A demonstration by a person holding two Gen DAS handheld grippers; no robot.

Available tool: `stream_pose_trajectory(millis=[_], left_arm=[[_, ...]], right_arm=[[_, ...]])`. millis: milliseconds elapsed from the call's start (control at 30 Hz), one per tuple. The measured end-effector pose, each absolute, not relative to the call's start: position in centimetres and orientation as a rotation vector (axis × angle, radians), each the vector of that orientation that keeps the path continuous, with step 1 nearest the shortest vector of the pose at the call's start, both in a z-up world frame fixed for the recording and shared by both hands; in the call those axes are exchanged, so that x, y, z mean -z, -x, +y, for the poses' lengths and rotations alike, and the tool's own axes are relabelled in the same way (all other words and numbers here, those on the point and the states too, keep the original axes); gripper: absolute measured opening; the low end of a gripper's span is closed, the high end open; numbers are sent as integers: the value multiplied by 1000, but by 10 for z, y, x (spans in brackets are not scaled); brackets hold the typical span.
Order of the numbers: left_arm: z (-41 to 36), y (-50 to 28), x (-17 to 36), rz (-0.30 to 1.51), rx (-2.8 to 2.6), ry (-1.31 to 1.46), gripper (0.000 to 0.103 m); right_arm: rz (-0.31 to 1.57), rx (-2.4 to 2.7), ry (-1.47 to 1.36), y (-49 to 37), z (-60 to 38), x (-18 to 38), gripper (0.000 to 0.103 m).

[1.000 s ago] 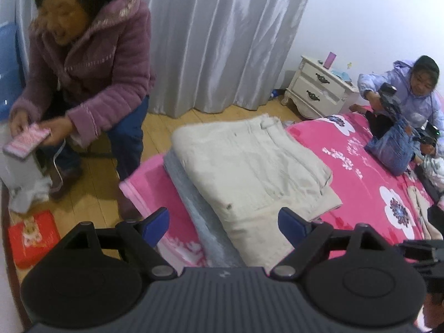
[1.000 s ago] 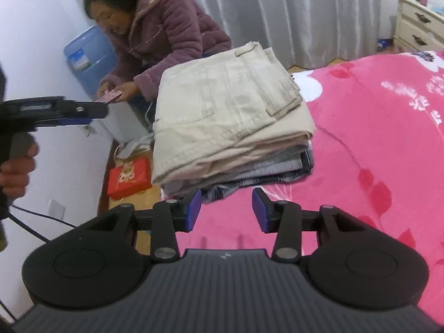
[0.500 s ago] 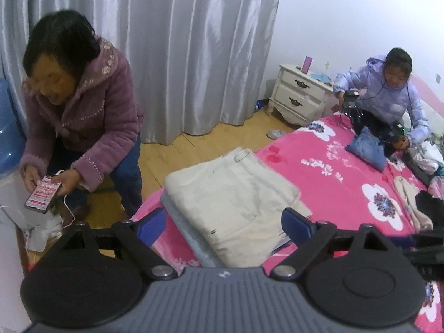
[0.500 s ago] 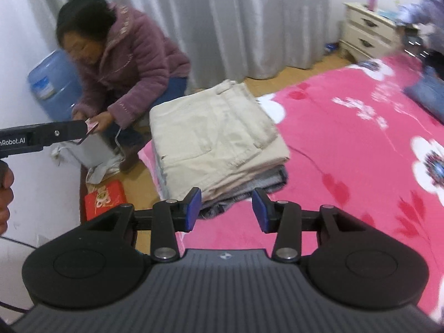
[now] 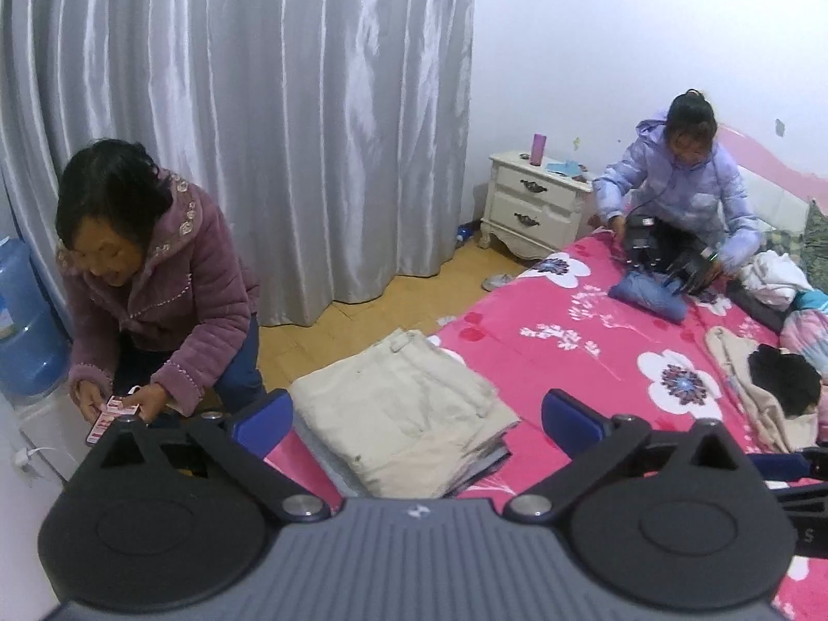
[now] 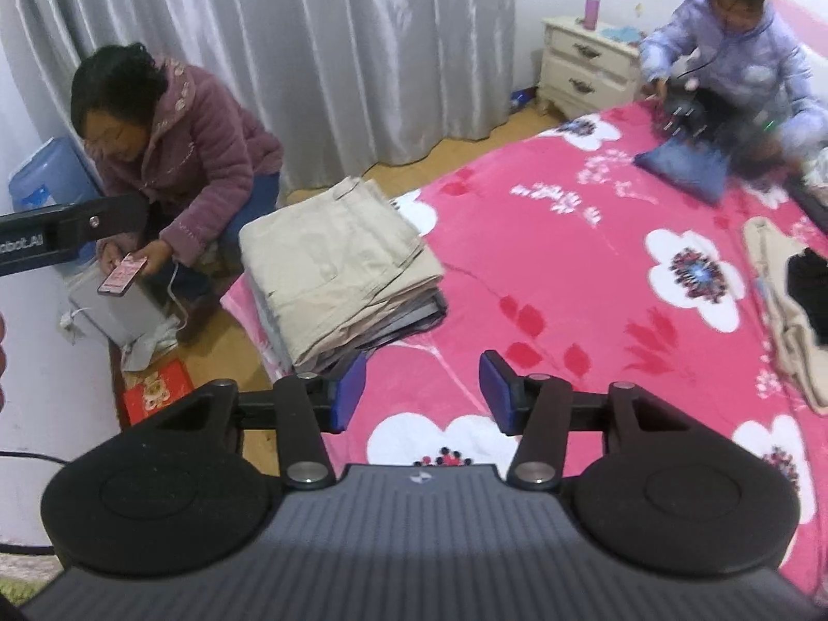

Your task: Fold clothes

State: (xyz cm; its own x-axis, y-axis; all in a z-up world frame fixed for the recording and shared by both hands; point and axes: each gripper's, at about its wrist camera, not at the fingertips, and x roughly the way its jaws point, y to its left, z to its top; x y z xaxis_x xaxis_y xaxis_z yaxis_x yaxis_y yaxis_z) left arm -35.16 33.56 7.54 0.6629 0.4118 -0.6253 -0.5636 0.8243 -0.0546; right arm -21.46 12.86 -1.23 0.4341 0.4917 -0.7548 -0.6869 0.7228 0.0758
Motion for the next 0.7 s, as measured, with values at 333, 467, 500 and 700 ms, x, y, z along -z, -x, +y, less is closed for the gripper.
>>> stream_pose_trajectory(millis=[333,467,500,700], left_arm=[[340,340,-101,719,-642,364,103],[340,334,-106,751,-746,292,103],[340,332,-105,765,-774,270,103],[347,322,-108,814,-850,184,103]], right_arm=[[846,-701,267,221,125,-11,63],[841,-695,269,219,130,-18,71],[840,-693,269,219,131,-20,72],[826,-667,247,215,133,-29,80]])
